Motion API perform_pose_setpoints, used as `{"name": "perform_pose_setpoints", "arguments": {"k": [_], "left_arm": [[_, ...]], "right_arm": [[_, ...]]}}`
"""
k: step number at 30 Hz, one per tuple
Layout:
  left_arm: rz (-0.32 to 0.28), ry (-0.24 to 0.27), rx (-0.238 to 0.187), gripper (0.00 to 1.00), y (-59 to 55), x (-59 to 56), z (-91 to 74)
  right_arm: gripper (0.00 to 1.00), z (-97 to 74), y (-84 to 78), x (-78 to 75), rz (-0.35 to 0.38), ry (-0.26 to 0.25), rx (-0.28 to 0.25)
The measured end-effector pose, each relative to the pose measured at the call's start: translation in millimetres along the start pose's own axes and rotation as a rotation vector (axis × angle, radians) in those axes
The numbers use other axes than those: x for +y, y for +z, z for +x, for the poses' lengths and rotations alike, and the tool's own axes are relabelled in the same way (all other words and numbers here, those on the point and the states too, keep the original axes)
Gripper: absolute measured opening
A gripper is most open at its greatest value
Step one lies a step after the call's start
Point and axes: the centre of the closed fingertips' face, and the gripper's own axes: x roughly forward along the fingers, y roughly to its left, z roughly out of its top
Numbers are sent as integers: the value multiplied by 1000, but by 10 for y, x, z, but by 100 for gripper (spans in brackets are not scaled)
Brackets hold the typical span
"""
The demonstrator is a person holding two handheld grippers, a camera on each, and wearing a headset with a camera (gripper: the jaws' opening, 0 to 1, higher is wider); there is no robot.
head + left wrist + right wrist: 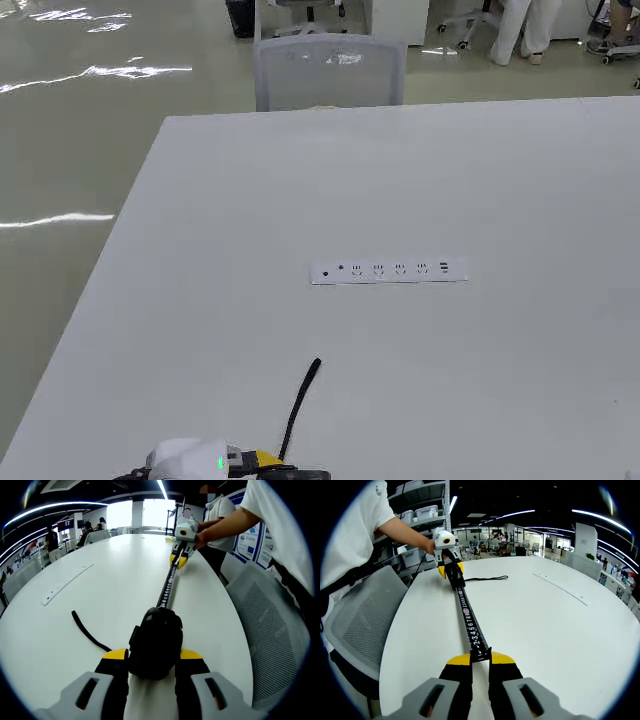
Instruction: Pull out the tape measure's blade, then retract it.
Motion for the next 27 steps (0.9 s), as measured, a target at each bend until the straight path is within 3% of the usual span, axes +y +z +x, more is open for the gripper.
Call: {"name": "perform_pose_setpoints", "arguments": {"k": [16, 27], "left_arm": [[1, -2, -1, 32, 21, -5, 16], [4, 0, -1, 32, 18, -3, 21]], "right_arm": [[9, 65, -137, 17, 22, 10, -9], [10, 84, -138, 52, 28, 7, -8]]}}
